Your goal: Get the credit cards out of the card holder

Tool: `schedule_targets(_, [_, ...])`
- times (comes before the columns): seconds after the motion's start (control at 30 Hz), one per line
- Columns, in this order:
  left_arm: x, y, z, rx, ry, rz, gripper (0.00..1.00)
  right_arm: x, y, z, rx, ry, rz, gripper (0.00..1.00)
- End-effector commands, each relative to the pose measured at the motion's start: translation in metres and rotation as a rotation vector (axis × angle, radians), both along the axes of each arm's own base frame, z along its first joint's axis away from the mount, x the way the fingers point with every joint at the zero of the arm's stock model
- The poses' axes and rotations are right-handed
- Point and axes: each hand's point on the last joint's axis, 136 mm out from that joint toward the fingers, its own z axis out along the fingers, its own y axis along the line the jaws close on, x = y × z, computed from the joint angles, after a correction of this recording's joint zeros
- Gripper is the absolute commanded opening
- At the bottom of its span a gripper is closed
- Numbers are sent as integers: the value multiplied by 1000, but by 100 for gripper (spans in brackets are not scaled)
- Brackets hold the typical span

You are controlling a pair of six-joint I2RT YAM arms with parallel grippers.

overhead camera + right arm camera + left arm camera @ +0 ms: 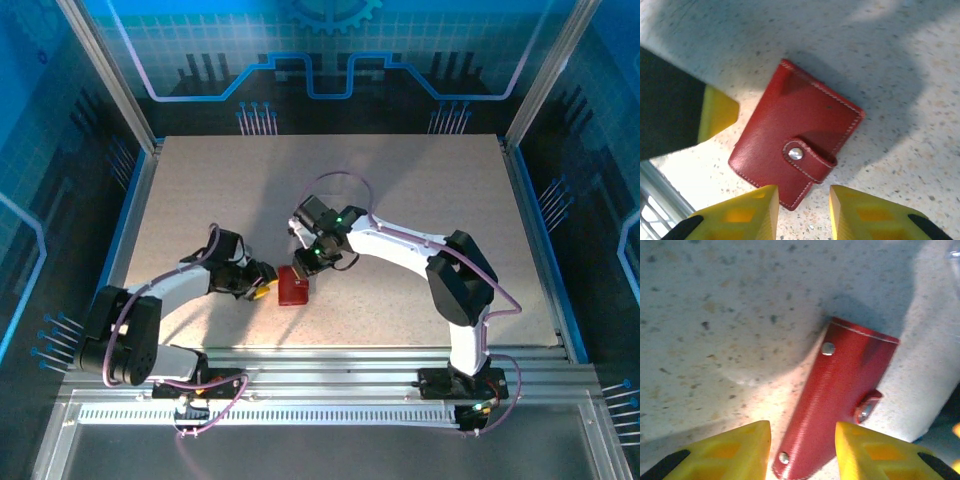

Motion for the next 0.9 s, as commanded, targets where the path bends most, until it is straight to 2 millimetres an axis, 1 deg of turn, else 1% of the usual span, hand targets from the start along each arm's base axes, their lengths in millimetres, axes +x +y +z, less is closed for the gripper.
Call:
schedule_targets(0.0, [6,-10,21,-107,-54,-6,39,-18,11,4,14,-123,406,33])
schedule_targets(0.07, [7,-11,22,-128,-55,4,37,-22,10,2,5,-194,564,34])
schedule_targets(0.17, [12,-13,20,-159,-38,16,30,-29,8,-6,4,-251,777,32])
schedule_targets(0.23, [15,-15,18,-182,-25,26,27,-28,9,-11,-4,-282,868,31])
schedule_targets(0.33, [18,-16,15,-205,-16,31,22,-27,11,-15,2,-310,952,31])
schedule_targets(0.47, [24,-14,9,-224,5,46,17,-26,13,-25,-19,-339,1029,31])
schedule_targets(0.57, [30,-8,6,-248,13,71,14,-20,12,-32,-55,-348,1051,32])
schedule_targets(0.73, [35,-5,5,-266,21,94,13,-10,12,-38,-107,-354,1057,39])
schedule_targets(0.87, [37,1,4,-257,12,114,13,-9,13,-40,-118,-333,1058,42])
